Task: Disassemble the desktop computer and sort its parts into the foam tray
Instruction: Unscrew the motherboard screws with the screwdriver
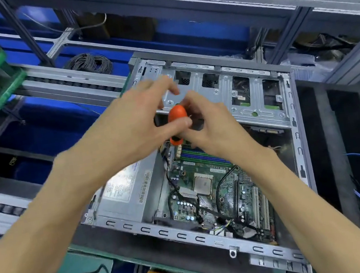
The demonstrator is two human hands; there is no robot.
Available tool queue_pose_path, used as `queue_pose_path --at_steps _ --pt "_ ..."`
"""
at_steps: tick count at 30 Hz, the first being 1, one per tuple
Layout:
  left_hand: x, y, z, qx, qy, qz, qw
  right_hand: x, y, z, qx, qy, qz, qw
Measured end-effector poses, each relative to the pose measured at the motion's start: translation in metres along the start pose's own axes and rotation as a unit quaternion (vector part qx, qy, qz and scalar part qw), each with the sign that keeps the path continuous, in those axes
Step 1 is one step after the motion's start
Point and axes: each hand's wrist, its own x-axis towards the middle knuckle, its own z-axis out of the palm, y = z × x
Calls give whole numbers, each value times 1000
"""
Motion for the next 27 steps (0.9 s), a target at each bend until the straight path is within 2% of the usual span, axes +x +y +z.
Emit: queue_pose_path --at_steps 2,3,6,11,15,22,25,27 --pt "9 1 3 22 -55 18 998 -2 3 5 37 12 10 999" --pt "12 1 4 35 -58 25 997 -3 5 7 50 20 18 998" --pt "13 0 7 75 -46 55 995 -4 11 9 82 21 43 996" --pt "17 2 10 94 -35 63 993 -7 21 5 81 -37 44 995" --pt "23 3 15 110 -15 56 992 -8 23 5 22 -35 37 998" --pt "22 7 14 123 -10 37 992 -9 24 18 21 7 15 1000" --pt "16 4 16 231 -46 78 969 -5 24 22 -1 16 -5 1000" --pt "13 -2 17 323 -95 142 931 -5 22 23 -2 -7 -16 1000"
